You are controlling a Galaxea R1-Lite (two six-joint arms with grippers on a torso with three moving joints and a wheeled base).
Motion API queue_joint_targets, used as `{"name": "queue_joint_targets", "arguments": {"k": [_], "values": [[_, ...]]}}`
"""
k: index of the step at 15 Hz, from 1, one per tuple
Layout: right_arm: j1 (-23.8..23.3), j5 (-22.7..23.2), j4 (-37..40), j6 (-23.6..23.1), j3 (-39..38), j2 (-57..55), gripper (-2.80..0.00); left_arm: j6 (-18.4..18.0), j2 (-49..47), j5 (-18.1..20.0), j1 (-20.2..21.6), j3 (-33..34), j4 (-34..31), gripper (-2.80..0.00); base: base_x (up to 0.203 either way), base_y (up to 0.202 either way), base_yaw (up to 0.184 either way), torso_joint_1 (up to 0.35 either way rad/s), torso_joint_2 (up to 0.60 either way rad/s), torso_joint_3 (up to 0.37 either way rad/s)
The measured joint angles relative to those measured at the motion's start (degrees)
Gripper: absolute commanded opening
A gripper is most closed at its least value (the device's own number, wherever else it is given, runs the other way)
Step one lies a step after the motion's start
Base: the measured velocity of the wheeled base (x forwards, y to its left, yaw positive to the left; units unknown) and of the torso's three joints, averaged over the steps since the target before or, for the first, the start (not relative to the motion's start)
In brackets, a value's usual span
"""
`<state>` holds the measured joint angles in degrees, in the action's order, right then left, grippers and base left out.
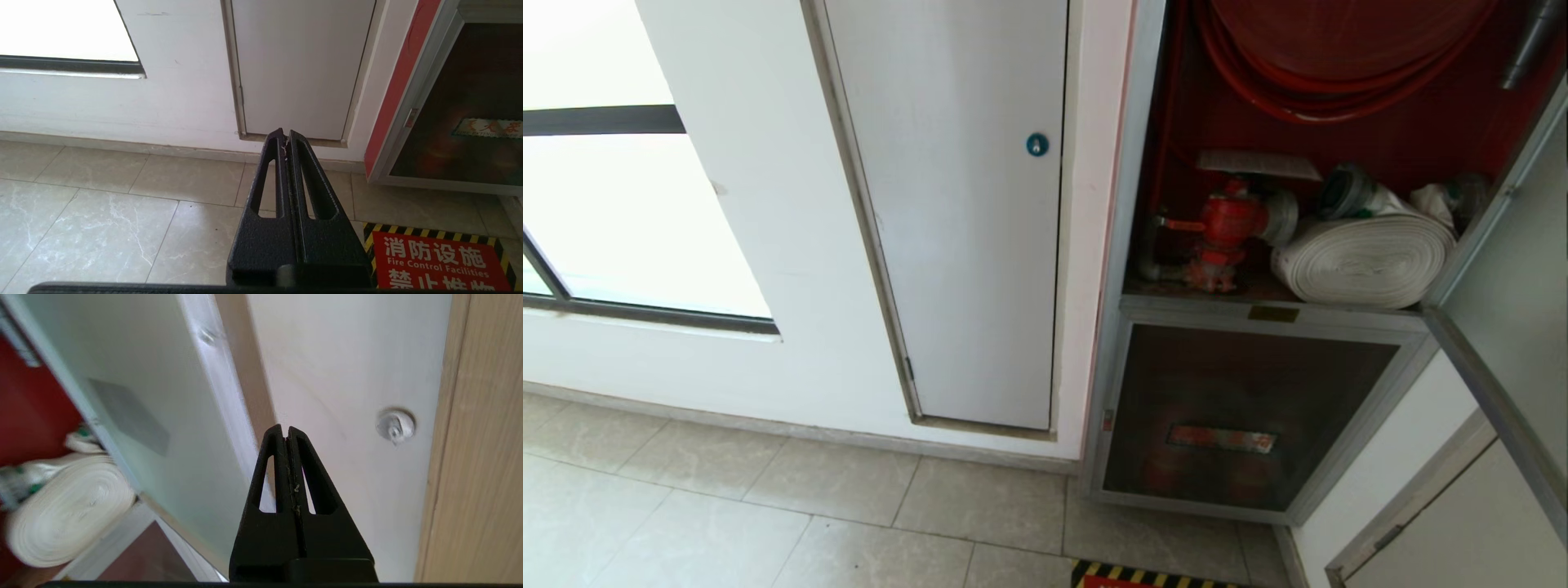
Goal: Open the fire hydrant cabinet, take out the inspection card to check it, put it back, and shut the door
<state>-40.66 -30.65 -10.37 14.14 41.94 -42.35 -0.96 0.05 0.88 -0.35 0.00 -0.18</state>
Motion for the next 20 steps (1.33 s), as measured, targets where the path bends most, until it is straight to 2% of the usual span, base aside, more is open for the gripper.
{"name": "queue_joint_targets", "arguments": {"k": [5,8,12,16,20], "values": [[-9.2,8.2,-0.4,3.5,-4.3,-1.1,-2.8,0.0,0.0,0.0,0.0,0.0,0.0,-2.8,0.0,0.0,0.0,0.0,0.0,0.0],[-13.5,13.3,-3.6,5.4,-6.1,-1.2,-2.8,0.0,0.0,0.0,0.0,0.0,0.0,-2.8,0.0,0.0,0.0,0.0,0.0,0.0],[-16.2,15.4,-7.5,5.7,-6.6,-3.1,-2.8,0.0,0.0,0.0,0.0,0.0,0.0,-2.8,0.0,0.0,0.0,0.0,0.0,0.0],[-20.3,20.3,-7.7,6.7,-6.7,-4.6,-2.8,0.0,0.0,0.0,0.0,0.0,0.0,-2.8,0.0,0.0,0.0,0.0,0.0,0.0],[-21.7,22.9,-7.7,8.1,-6.7,-5.8,-2.8,0.0,0.0,0.0,0.0,0.0,0.0,-2.8,0.0,0.0,0.0,0.0,0.0,0.0]]}}
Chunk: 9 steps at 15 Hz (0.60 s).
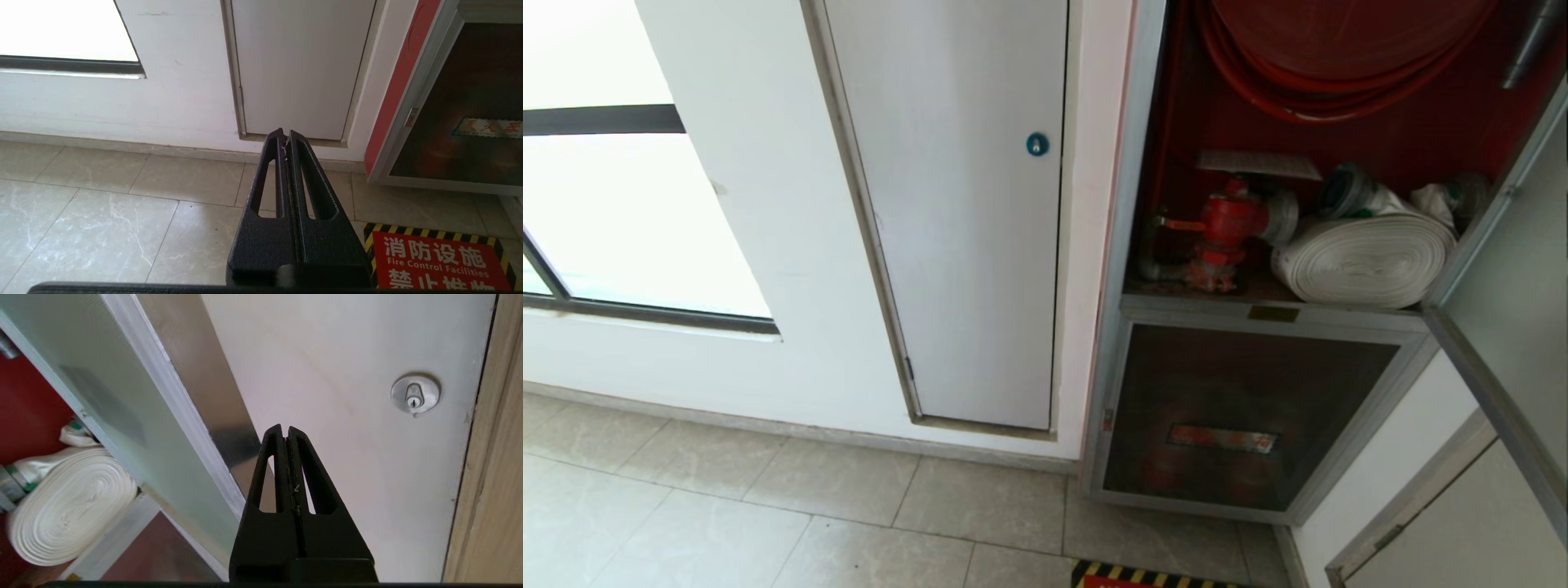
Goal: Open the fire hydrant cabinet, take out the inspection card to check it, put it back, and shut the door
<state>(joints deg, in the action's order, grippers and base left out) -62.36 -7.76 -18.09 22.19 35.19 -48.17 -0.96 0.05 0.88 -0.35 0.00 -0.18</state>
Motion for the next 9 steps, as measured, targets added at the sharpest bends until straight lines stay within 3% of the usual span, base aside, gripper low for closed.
{"name": "queue_joint_targets", "arguments": {"k": [9], "values": [[-2.5,8.1,0.3,0.4,-0.1,-0.8,-2.8,0.0,0.0,0.0,0.0,0.0,0.0,-2.8,0.0,0.0,0.0,0.0,0.0,0.0]]}}
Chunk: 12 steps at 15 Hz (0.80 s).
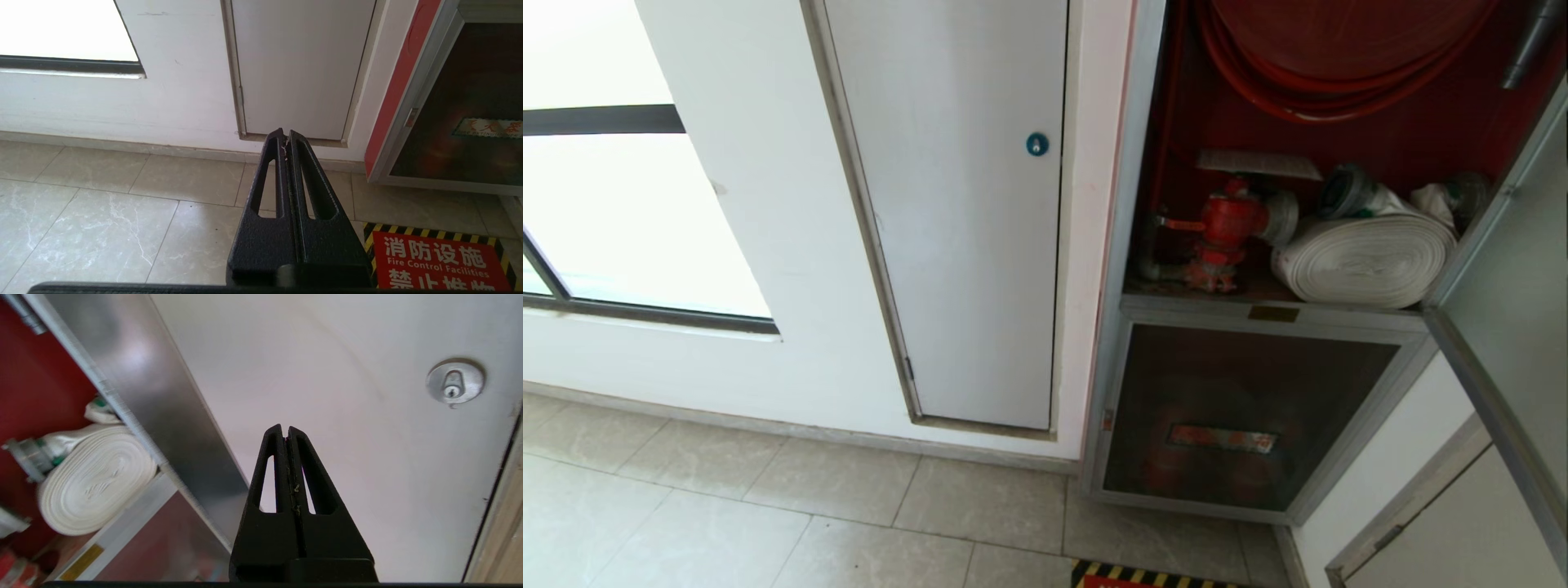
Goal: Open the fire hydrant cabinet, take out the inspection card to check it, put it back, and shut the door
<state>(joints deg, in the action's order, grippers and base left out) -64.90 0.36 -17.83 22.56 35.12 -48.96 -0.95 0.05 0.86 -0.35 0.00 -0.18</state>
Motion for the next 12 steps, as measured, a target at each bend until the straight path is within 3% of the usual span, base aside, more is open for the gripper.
{"name": "queue_joint_targets", "arguments": {"k": [5,12], "values": [[0.5,4.8,0.3,0.0,-0.2,2.3,-2.8,0.0,0.0,0.0,0.0,0.0,0.0,-2.8,0.0,0.0,0.0,0.0,0.0,0.0],[4.6,8.8,1.8,0.2,-0.8,5.3,-2.8,0.0,0.0,0.0,0.0,0.0,0.0,-2.8,0.0,0.0,0.0,0.0,0.0,0.0]]}}
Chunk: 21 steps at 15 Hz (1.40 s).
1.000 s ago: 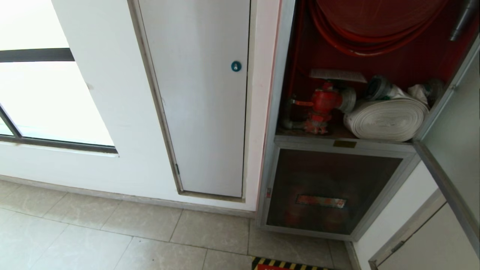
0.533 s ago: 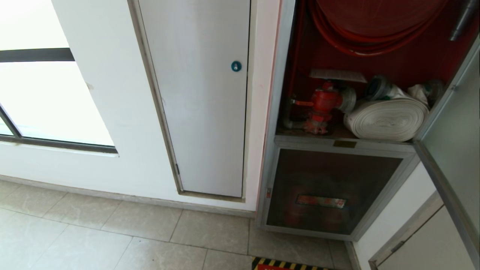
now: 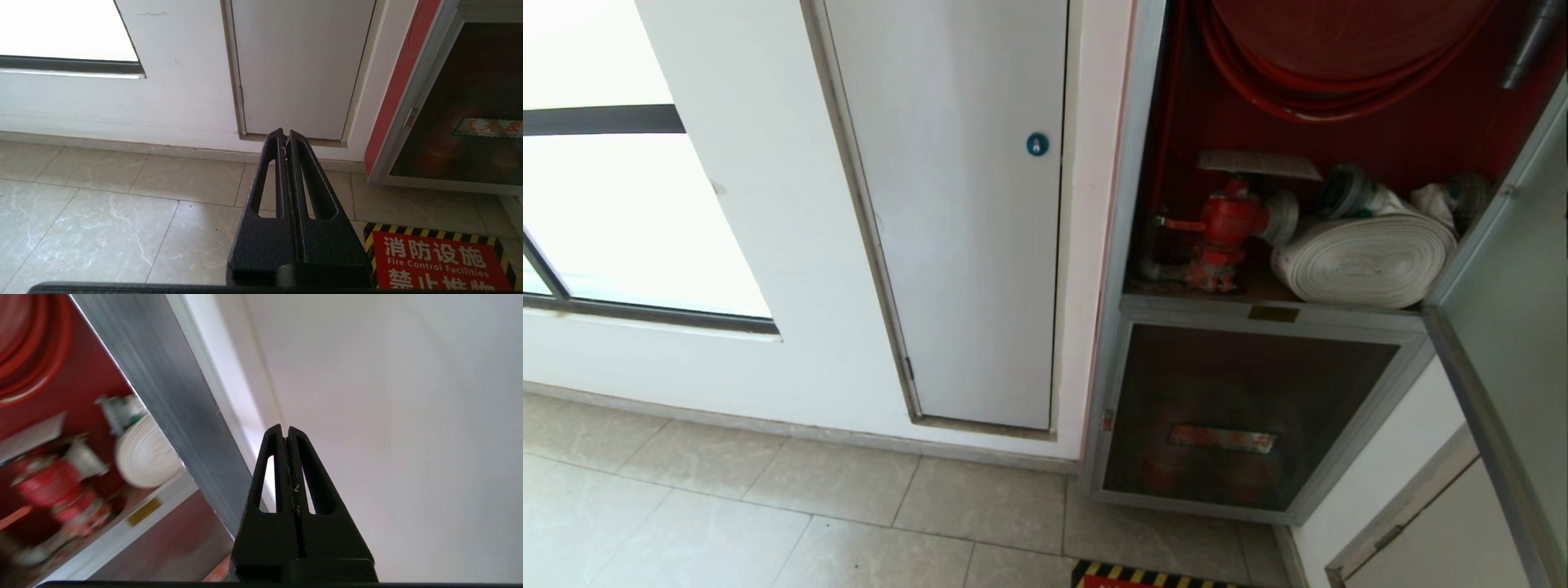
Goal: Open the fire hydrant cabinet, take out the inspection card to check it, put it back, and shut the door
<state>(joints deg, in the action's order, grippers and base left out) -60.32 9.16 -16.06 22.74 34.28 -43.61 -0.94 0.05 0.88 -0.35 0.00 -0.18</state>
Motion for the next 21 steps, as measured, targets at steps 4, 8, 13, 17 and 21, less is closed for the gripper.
{"name": "queue_joint_targets", "arguments": {"k": [4,8,13,17,21], "values": [[3.0,5.2,4.8,0.2,0.5,1.2,-2.8,0.0,0.0,0.0,0.0,0.0,0.0,-2.8,0.0,0.0,0.0,0.0,0.0,0.0],[5.6,8.4,4.6,0.3,0.8,1.6,-2.8,0.0,0.0,0.0,0.0,0.0,0.0,-2.8,0.0,0.0,0.0,0.0,0.0,0.0],[8.4,14.8,4.5,1.1,2.3,1.4,-2.8,0.0,0.0,0.0,0.0,0.0,0.0,-2.8,0.0,0.0,0.0,0.0,0.0,0.0],[13.0,18.1,4.3,1.1,2.7,1.0,-2.8,0.0,0.0,0.0,0.0,0.0,0.0,-2.8,0.0,0.0,0.0,0.0,0.0,0.0],[18.2,18.3,4.3,0.9,3.8,-1.0,-2.8,0.0,0.0,0.0,0.0,0.0,0.0,-2.8,0.0,0.0,0.0,0.0,0.0,0.0]]}}
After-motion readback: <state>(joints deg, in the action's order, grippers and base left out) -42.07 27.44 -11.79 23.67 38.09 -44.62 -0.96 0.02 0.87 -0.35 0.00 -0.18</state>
